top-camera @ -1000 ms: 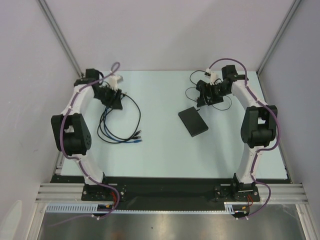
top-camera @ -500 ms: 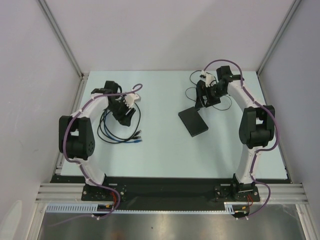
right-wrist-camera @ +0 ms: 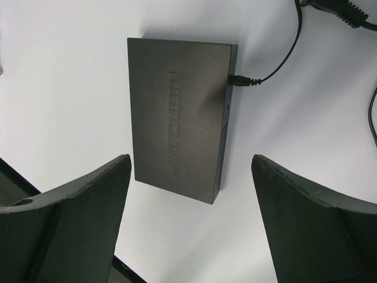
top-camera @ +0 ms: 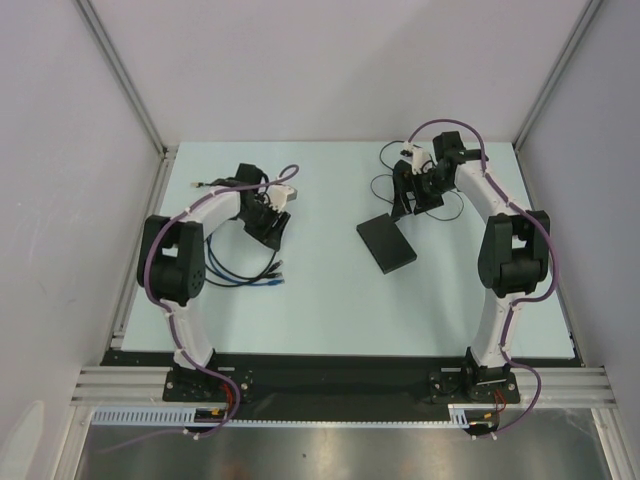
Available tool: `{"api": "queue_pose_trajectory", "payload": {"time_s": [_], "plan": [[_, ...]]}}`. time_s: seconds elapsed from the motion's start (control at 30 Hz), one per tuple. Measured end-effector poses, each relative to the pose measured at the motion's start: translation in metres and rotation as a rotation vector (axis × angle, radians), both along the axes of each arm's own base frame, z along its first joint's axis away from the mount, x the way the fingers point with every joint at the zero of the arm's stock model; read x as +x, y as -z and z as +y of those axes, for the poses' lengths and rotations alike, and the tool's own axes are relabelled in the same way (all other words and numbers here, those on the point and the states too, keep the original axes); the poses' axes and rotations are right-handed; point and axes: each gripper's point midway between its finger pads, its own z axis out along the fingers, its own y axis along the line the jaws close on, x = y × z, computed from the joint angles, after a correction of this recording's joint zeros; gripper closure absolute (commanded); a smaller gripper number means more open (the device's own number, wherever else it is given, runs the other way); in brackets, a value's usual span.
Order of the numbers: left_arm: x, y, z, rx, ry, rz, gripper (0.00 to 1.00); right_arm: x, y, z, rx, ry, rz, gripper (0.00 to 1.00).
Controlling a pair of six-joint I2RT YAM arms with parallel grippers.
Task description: Insert the plug into the switch port
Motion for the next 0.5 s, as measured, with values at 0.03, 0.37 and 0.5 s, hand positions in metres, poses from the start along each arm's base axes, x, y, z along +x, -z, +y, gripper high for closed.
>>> {"api": "queue_pose_trajectory", "payload": {"time_s": [0.03, 0.37, 0.5], "plan": [[0.001, 0.002, -0.001, 0.014, -0.011, -0.004, 0.44, 0.000, 0.000, 0.000, -0.002, 0.001, -0.001, 0.12], [0.002, 0.027, -0.009, 0.110, -0.098, 0.000, 0.79, 0.003, 0.000, -0.009, -0.006, 0.022, -0.002, 0.12], [0.012, 0.023, -0.014, 0.094, -0.155, 0.012, 0.99, 0.005, 0.001, -0.013, -0.009, 0.032, -0.005, 0.12]]}}
